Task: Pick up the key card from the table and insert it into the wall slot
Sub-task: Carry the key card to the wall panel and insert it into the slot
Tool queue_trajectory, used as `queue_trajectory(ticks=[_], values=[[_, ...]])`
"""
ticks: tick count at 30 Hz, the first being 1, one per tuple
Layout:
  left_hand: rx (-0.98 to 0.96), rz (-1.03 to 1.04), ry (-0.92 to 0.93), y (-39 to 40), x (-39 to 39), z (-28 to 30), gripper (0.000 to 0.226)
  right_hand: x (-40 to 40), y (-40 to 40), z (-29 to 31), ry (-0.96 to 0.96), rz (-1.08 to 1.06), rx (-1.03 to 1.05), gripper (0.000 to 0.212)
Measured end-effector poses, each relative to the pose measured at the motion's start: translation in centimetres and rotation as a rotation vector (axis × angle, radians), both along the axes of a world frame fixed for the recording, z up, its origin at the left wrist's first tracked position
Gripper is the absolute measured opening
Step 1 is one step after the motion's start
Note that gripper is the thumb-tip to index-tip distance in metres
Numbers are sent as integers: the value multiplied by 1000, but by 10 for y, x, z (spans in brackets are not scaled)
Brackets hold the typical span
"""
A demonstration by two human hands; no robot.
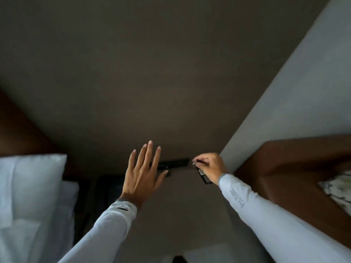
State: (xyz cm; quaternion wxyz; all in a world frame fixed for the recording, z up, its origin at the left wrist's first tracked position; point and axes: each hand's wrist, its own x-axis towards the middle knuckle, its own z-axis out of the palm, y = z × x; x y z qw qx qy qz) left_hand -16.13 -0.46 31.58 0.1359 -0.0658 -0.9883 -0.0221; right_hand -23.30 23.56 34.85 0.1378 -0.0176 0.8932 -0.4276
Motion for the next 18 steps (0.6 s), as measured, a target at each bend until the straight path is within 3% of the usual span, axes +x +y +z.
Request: queue_trajectory(ticks=[9, 18], values=[[49, -255, 445, 91, -68, 262, 76, 11, 88, 269, 373, -271, -164, 35], [116, -524, 669, 251, -44, 418, 76, 109, 236, 421, 650, -425, -72, 35]])
